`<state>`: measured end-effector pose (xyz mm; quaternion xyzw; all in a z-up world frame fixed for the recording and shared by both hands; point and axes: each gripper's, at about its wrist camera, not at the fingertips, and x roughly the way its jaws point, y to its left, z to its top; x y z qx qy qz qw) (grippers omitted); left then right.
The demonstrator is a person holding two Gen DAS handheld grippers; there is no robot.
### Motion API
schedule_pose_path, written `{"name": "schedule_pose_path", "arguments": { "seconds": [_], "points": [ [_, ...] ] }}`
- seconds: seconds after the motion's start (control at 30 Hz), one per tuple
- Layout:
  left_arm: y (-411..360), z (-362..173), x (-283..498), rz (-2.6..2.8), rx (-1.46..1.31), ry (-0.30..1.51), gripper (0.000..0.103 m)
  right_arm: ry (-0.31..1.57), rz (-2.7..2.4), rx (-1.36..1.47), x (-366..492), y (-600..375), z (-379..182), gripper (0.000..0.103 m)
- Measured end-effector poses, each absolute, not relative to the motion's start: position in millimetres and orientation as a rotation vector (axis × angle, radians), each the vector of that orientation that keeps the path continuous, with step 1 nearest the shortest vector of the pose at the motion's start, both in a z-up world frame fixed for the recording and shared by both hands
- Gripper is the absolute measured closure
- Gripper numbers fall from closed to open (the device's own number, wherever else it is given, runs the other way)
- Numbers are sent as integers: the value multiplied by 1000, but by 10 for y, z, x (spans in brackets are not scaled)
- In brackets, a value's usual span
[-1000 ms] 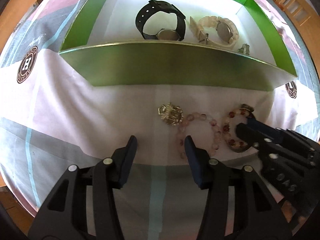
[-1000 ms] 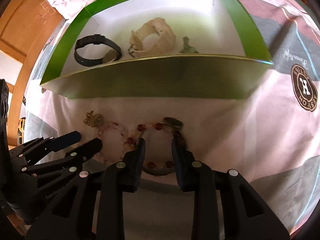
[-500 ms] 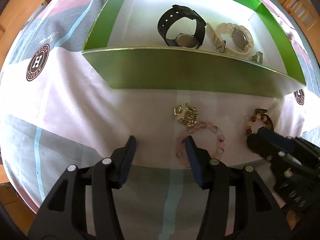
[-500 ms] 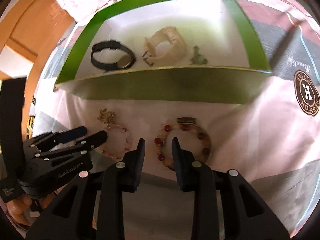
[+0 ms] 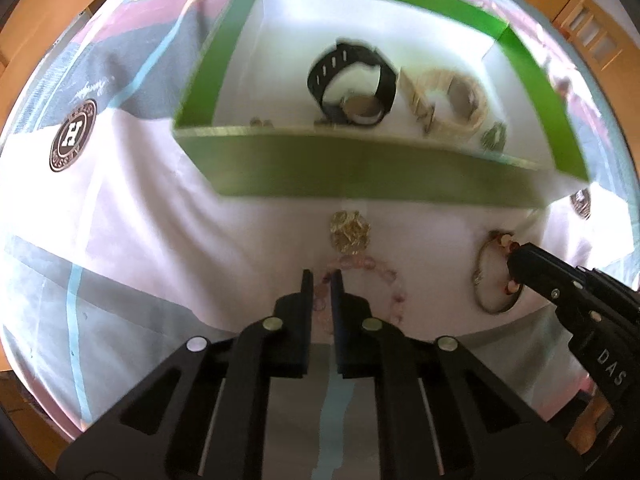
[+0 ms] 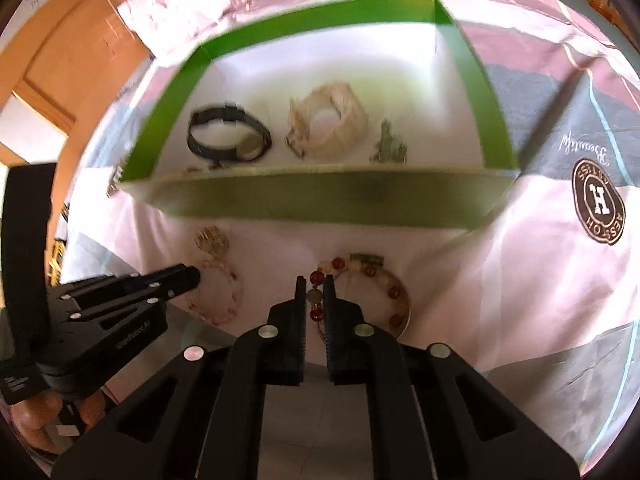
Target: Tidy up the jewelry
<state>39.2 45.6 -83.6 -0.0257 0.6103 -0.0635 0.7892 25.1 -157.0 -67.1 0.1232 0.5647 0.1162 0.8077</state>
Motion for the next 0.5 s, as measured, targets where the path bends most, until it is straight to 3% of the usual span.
{"name": "schedule_pose_path", "arguments": {
  "seconds": [0.2,0.33,0.5],
  "points": [
    [669,-604,409,-113,-66,1259,97,1104,342,311,190,-1630,-415,95],
    [657,-723,399,-90,-62,1301,97,1141,392,263,189,-1381,-494,95],
    [728,-821,398,-84,-58,1321,88,1214,372,268,221,-1345,-624,94]
  ]
}}
